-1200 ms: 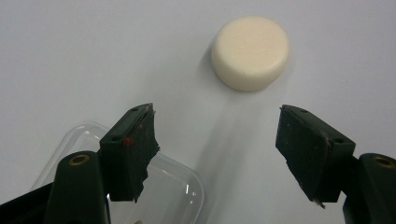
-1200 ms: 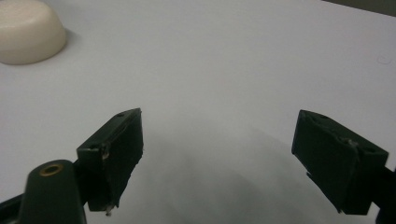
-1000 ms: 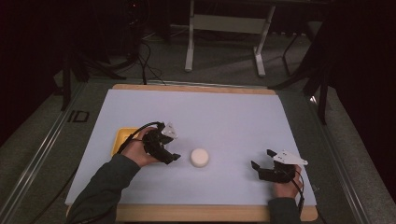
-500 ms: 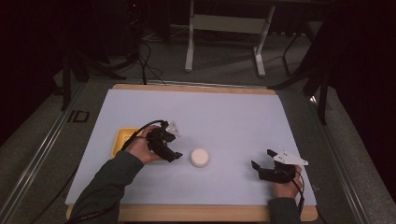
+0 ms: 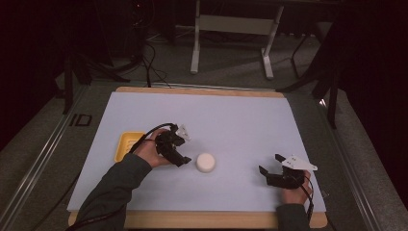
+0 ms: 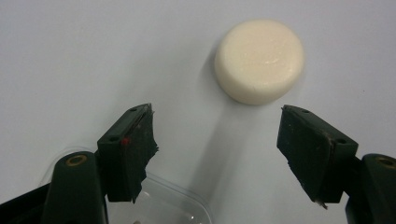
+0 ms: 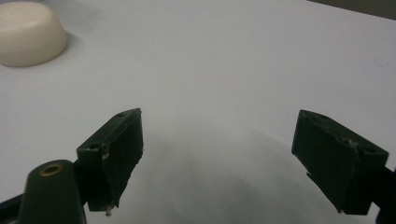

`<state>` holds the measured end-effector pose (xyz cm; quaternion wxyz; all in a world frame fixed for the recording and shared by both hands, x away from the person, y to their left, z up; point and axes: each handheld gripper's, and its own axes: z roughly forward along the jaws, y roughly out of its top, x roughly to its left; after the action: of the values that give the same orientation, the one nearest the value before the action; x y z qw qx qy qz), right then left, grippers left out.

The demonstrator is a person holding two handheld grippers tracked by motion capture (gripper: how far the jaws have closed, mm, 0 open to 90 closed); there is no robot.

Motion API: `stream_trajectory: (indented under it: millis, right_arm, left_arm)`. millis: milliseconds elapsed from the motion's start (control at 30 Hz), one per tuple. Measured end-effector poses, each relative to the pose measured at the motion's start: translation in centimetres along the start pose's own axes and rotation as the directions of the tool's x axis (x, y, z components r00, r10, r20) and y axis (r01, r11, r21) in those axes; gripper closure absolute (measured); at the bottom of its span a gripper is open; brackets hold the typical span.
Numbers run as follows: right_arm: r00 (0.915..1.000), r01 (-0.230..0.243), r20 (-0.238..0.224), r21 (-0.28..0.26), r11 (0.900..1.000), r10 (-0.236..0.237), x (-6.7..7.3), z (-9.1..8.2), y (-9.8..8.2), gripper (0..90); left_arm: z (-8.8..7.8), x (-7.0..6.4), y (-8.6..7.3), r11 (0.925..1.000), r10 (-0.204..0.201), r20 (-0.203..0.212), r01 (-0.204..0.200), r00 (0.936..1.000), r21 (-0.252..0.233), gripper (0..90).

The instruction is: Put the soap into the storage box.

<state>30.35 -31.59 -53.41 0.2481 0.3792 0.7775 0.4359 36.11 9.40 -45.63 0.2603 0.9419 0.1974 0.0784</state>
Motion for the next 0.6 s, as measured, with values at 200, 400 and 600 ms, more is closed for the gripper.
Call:
stream_trajectory:
  millis: [200,400,600]
  right_arm:
    - [1.0,0.0,0.001,-0.002,1.0,0.0,0.0,0.0,0.0,16.3]
    - [1.0,-0.001,0.001,-0.003,1.0,0.001,0.0,0.0,0.0,16.3]
    - [1.0,-0.001,0.0,-0.003,1.0,0.001,0.0,0.0,0.0,16.2]
  left_arm:
    - [0.4,-0.1,0.5,0.9999,0.016,0.021,-0.016,0.9997,0.005,28.0]
    - [0.8,-0.4,1.0,0.9989,0.045,0.032,-0.046,0.9985,0.011,27.7]
    - [1.4,-0.5,1.4,0.9983,0.053,0.029,-0.054,0.9982,0.024,25.1]
